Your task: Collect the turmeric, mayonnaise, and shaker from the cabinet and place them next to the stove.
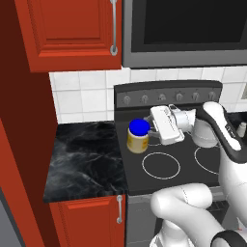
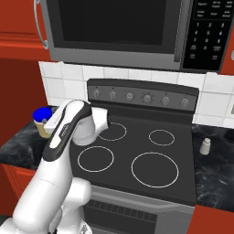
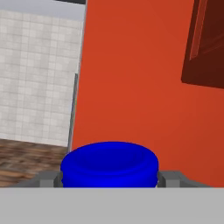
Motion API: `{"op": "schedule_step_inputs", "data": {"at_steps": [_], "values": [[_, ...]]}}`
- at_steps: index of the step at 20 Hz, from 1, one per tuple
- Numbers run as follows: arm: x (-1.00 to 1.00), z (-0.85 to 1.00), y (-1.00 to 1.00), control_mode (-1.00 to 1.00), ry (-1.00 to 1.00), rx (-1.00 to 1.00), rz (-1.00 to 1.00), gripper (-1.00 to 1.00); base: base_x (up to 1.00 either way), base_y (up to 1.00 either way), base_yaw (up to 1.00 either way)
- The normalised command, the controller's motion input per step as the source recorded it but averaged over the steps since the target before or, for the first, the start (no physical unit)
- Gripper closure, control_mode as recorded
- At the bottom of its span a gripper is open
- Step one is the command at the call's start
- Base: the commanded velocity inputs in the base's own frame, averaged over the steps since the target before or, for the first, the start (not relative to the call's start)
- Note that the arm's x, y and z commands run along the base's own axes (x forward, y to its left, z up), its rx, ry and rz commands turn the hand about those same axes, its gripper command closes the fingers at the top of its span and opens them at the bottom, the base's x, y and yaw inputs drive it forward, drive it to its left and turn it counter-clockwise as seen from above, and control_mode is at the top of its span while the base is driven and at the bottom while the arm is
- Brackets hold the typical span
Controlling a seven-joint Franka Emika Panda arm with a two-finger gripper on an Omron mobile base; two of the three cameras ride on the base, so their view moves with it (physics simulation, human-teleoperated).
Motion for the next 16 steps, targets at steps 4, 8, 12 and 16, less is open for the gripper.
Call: {"op": "schedule_step_inputs", "data": {"at_steps": [4,8,12,16], "values": [[0.5,-0.26,0.15,-1.0,0.0,0.0,0.0,1.0,0.0,0.0,0.0],[0.51,-0.29,0.05,-1.0,0.0,0.0,0.0,1.0,0.0,0.0,0.0],[0.5,-0.26,0.1,-1.0,0.0,0.0,-0.02,1.0,0.0,0.0,0.0],[0.49,-0.26,0.15,-1.0,0.01,0.0,-0.01,1.0,0.0,0.0,0.0]]}}
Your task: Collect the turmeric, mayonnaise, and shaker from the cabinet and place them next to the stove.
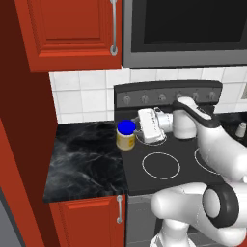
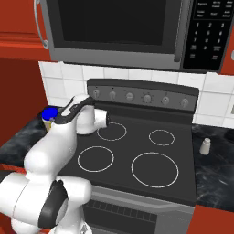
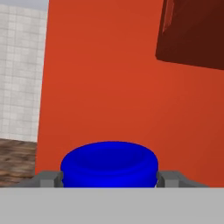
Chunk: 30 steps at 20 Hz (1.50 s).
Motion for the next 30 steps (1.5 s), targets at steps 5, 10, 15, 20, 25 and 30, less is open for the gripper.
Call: {"op": "schedule_step_inputs", "data": {"at_steps": [5,10,15,20,25,30], "values": [[0.49,-0.27,0.18,-1.0,0.02,0.0,0.0,1.0,0.0,0.0,0.0],[0.46,-0.29,0.13,-1.0,0.03,0.0,0.0,1.0,0.0,0.0,0.0],[0.45,-0.25,0.1,-1.0,0.02,0.0,0.0,1.0,0.0,0.0,0.0],[0.39,-0.24,0.1,-1.0,0.0,0.0,0.0,1.0,0.0,0.0,0.0],[0.25,-0.31,0.14,-1.0,0.0,0.0,0.0,1.0,0.0,0.0,0.0],[0.21,-0.31,0.14,-1.0,0.0,0.0,0.0,1.0,0.0,0.0,0.0]]}}
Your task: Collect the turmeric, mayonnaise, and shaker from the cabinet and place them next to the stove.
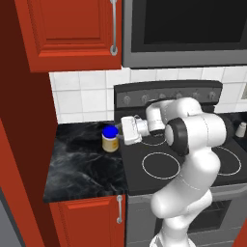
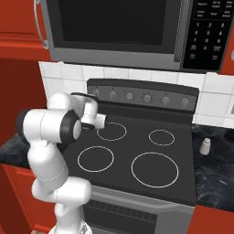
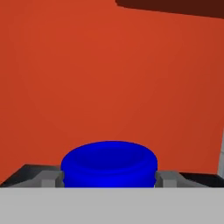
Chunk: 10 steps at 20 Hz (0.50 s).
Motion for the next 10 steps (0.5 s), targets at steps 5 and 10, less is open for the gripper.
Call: {"op": "schedule_step_inputs", "data": {"at_steps": [5,10], "values": [[0.22,-0.33,0.12,-1.0,0.0,0.0,0.0,1.0,0.0,0.0,0.0],[0.22,-0.32,0.09,-1.0,0.0,0.0,0.0,1.0,0.0,0.0,0.0]]}}
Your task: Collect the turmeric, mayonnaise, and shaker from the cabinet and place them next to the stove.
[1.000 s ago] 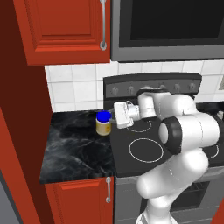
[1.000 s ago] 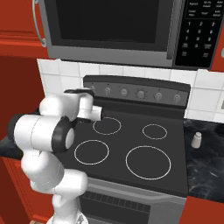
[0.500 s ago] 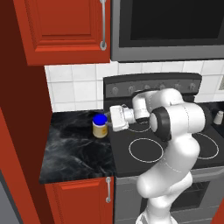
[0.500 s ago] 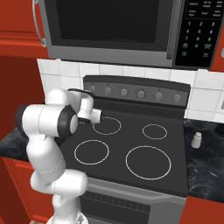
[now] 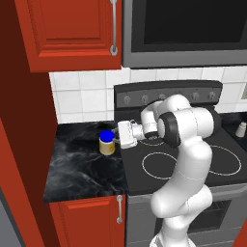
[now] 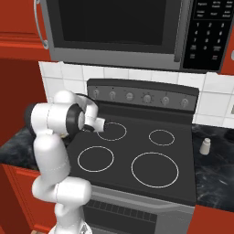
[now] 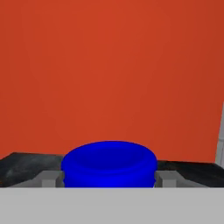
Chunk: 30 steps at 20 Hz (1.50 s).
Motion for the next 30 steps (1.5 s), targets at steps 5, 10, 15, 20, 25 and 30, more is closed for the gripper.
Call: {"op": "schedule_step_inputs", "data": {"at_steps": [5,10,15,20,25,30], "values": [[0.2,-0.25,0.05,-1.0,0.0,0.0,0.0,1.0,0.0,0.0,0.0],[0.2,-0.18,0.0,-1.0,-0.03,0.0,0.0,1.0,0.0,0.0,0.0],[0.04,-0.14,0.0,-1.0,-0.04,-0.01,0.0,-1.0,0.0,0.0,0.0],[-0.07,0.03,-0.06,-1.0,-0.09,0.0,0.0,-1.0,0.0,0.0,0.0],[-0.21,0.29,-0.3,-1.0,-0.11,0.0,0.0,-1.0,0.0,0.0,0.0],[-0.47,0.49,-0.29,-1.0,-0.11,0.0,0.0,-1.0,0.0,0.0,0.0]]}}
